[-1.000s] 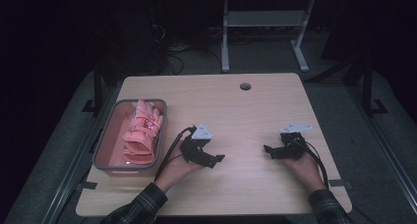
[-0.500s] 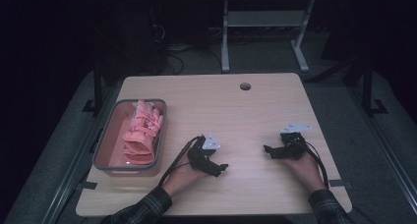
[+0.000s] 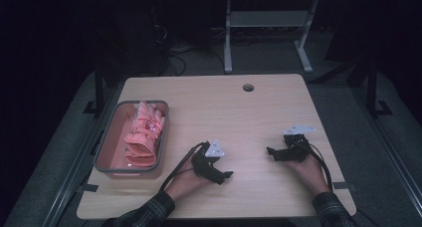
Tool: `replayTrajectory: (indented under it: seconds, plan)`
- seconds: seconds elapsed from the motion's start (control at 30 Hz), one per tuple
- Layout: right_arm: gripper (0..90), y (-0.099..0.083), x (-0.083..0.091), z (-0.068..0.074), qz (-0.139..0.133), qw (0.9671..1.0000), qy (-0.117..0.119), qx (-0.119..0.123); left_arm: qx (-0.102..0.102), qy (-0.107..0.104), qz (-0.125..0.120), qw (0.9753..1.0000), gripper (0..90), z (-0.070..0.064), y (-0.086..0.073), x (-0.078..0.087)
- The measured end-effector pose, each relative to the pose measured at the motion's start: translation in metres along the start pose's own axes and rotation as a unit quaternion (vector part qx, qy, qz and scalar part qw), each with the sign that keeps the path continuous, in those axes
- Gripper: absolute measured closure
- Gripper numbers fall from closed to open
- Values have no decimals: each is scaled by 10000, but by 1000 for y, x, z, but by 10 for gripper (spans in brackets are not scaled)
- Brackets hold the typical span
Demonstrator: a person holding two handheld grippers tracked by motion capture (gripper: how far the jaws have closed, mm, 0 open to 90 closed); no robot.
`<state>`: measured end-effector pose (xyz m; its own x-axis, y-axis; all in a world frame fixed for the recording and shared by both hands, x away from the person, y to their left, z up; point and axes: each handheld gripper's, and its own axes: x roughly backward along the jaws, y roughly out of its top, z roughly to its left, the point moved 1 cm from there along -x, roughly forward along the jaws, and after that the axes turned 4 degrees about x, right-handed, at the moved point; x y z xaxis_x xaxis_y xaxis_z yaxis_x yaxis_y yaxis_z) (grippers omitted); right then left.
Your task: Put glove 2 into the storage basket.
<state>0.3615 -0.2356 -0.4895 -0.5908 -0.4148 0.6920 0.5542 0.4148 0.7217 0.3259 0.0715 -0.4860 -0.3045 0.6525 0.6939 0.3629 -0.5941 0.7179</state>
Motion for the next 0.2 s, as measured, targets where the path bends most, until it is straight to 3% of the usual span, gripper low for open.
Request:
replayTrajectory:
  seconds: [0.2]
  plan:
    - [121,0,0,0,0,10000,1,-3,36,30,2,10000,116,0,0,0]
